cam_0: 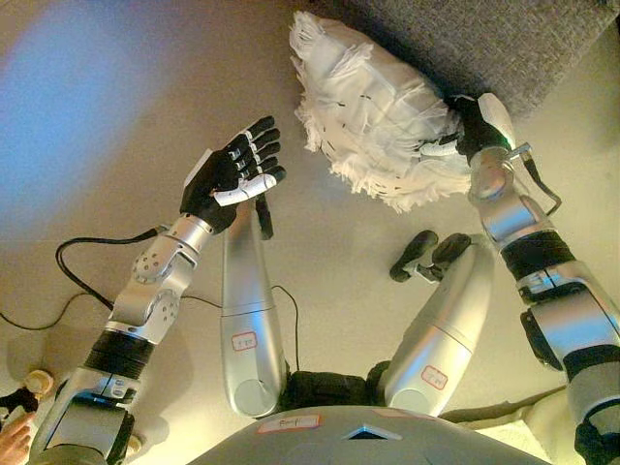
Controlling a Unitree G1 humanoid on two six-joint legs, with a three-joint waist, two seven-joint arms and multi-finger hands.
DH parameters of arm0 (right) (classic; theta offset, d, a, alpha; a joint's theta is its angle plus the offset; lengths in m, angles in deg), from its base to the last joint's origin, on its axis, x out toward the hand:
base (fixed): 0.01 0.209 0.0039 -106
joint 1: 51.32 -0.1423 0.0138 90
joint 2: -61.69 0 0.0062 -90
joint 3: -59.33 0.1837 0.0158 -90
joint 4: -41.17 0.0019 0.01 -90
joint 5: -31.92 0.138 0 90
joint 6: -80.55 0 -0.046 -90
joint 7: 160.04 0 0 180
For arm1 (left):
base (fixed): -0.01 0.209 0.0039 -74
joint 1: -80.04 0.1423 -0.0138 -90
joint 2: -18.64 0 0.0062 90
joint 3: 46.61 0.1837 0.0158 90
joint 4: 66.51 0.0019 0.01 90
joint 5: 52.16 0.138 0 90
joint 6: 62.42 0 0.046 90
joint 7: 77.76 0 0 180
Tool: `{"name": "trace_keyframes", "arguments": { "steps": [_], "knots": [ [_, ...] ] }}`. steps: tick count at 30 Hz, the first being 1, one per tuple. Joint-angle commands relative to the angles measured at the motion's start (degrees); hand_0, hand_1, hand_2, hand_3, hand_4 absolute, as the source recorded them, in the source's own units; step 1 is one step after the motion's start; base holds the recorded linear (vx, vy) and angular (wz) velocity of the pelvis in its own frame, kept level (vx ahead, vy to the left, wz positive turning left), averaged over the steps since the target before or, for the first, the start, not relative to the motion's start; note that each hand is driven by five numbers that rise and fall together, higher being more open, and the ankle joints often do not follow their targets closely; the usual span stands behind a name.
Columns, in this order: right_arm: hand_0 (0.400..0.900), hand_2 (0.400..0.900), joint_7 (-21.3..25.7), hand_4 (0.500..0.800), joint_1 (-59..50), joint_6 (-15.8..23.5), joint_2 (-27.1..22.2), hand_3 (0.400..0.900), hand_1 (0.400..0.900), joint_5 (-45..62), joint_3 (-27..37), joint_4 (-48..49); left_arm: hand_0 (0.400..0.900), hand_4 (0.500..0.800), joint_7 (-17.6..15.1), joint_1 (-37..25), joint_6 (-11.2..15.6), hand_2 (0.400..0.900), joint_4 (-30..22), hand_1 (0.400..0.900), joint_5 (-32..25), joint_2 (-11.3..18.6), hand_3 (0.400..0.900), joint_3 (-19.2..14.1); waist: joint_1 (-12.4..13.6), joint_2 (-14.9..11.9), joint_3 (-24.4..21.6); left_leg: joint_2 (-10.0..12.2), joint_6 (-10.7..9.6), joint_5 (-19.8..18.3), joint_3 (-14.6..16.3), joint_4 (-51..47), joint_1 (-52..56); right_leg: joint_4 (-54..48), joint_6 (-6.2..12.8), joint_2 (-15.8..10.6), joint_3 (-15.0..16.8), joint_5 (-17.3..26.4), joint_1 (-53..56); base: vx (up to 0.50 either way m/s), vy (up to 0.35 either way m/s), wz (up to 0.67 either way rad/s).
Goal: Pick up the pillow and put it on the sofa.
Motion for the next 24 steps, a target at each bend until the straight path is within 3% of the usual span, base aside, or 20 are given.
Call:
{"name": "trace_keyframes", "arguments": {
  "steps": [1, 10, 17, 24],
  "knots": [
    [0.4, 0.4, -3.0, 0.5, -3.7, -4.7, -0.3, 0.4, 0.4, 1.9, -0.5, -6.8, 0.9, 0.8, 2.0, -1.9, 2.3, 0.9, -6.2, 0.9, -0.4, -2.4, 0.9, 1.3, 2.4, 3.6, -0.9, 1.6, 1.9, -11.5, -0.6, 8.0, 4.0, -2.6, 0.52, 1.2, 1.6, 5.1, -3.1, 0.0, -0.013, 0.04],
    [0.4, 0.4, -1.2, 0.5, -5.0, -5.4, 0.8, 0.4, 0.4, 6.0, -0.2, -6.0, 0.9, 0.8, 1.7, -1.4, 1.0, 0.9, -8.1, 0.9, -0.2, -3.1, 0.9, 0.8, 2.8, 3.8, -0.2, 1.5, 2.0, -9.5, 0.5, 4.7, 6.9, -4.9, 0.26, 1.7, 0.3, 6.5, -0.2, 0.0, -0.001, -0.02],
    [0.4, 0.4, 0.4, 0.5, -3.7, -2.3, 0.7, 0.4, 0.4, 6.9, 0.8, -2.7, 0.9, 0.8, 0.9, 0.2, 2.1, 0.9, -8.9, 0.9, -0.5, -3.0, 0.9, 0.3, 2.7, 3.8, -0.1, 2.1, 2.4, -8.5, 1.0, 2.6, 8.8, -6.4, 0.16, 2.1, -0.5, 7.0, 1.9, -0.02, -0.004, -0.06],
    [0.4, 0.4, 1.4, 0.5, -1.4, 1.9, 0.6, 0.4, 0.4, 5.8, 2.5, 3.4, 0.9, 0.8, -3.8, 1.9, 2.2, 0.9, -9.2, 0.9, -5.8, -4.2, 0.9, -1.7, 2.6, 3.4, -0.1, 2.4, 2.7, -7.1, 2.1, -1.9, 12.5, -10.3, 0.33, 3.3, -2.2, 8.1, 6.0, -0.03, -0.004, -0.05]
  ]
}}
